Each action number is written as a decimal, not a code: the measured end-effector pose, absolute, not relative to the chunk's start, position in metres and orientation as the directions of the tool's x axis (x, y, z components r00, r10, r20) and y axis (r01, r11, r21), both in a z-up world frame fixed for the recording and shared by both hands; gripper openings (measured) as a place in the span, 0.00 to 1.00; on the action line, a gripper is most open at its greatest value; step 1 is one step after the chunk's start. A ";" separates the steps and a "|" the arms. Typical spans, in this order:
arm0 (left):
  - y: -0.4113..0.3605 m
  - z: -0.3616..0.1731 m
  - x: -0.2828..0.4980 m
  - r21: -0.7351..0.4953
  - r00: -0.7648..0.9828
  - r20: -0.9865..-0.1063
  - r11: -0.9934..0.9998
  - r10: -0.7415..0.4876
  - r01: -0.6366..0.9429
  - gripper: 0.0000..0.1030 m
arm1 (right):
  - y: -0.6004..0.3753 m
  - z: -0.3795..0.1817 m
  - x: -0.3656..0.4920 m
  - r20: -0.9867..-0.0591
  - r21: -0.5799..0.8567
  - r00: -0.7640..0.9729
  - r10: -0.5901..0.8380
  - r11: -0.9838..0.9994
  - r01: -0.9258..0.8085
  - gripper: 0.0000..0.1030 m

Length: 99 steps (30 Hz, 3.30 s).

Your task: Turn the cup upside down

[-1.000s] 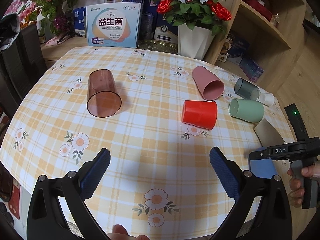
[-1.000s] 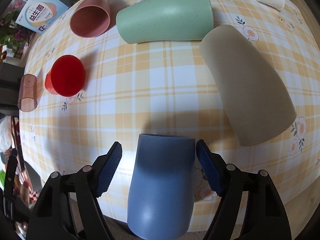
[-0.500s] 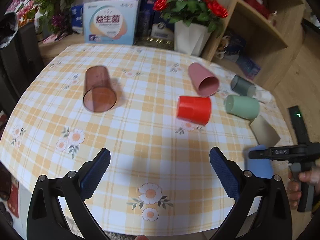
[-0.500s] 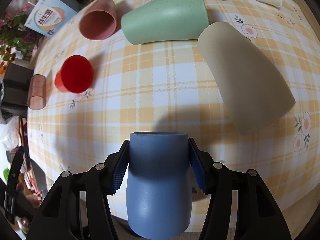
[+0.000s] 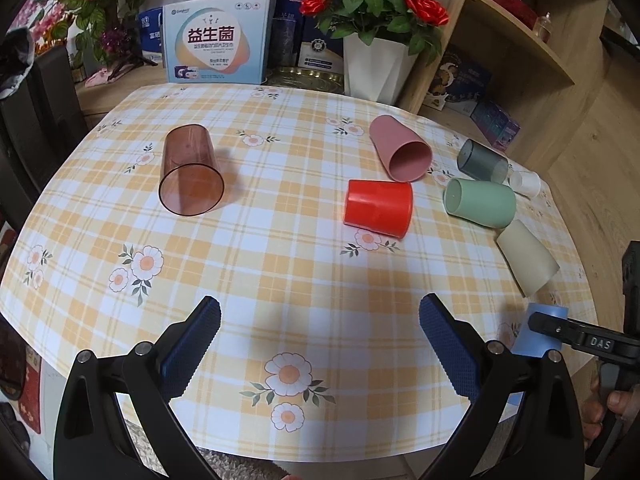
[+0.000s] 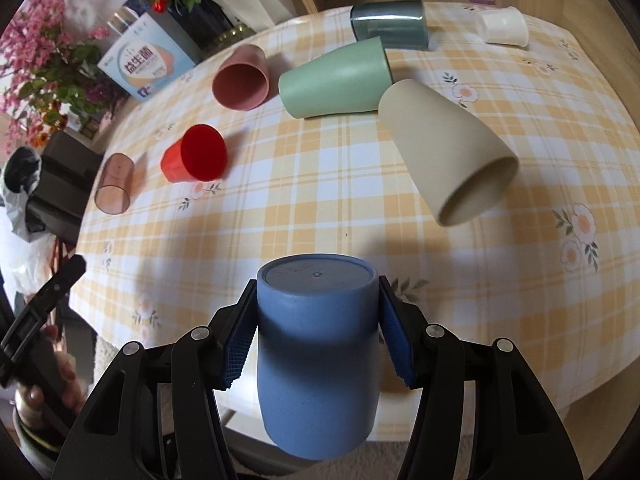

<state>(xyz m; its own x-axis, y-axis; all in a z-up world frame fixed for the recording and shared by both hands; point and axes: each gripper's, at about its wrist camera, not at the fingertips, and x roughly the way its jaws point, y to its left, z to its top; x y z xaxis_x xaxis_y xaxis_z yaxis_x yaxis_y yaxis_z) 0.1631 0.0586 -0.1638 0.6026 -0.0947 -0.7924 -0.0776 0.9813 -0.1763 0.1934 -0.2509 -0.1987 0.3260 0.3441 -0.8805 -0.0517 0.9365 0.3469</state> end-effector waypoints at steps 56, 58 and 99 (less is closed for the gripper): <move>0.057 -0.133 0.155 -0.097 0.656 -0.755 0.992 -0.024 -0.076 0.94 | -0.218 -0.170 0.231 -0.849 0.083 0.512 0.132 0.989 -0.119 0.54; 0.057 -0.125 0.152 -0.076 0.670 -0.742 0.994 -0.004 -0.079 0.94 | -0.220 -0.166 0.228 -0.846 0.094 0.514 0.141 0.989 -0.117 0.54; 0.010 0.059 0.048 -0.003 0.910 -0.408 0.997 -0.076 0.082 0.94 | -0.251 0.061 0.052 -0.494 0.086 0.863 0.104 0.994 -0.070 0.85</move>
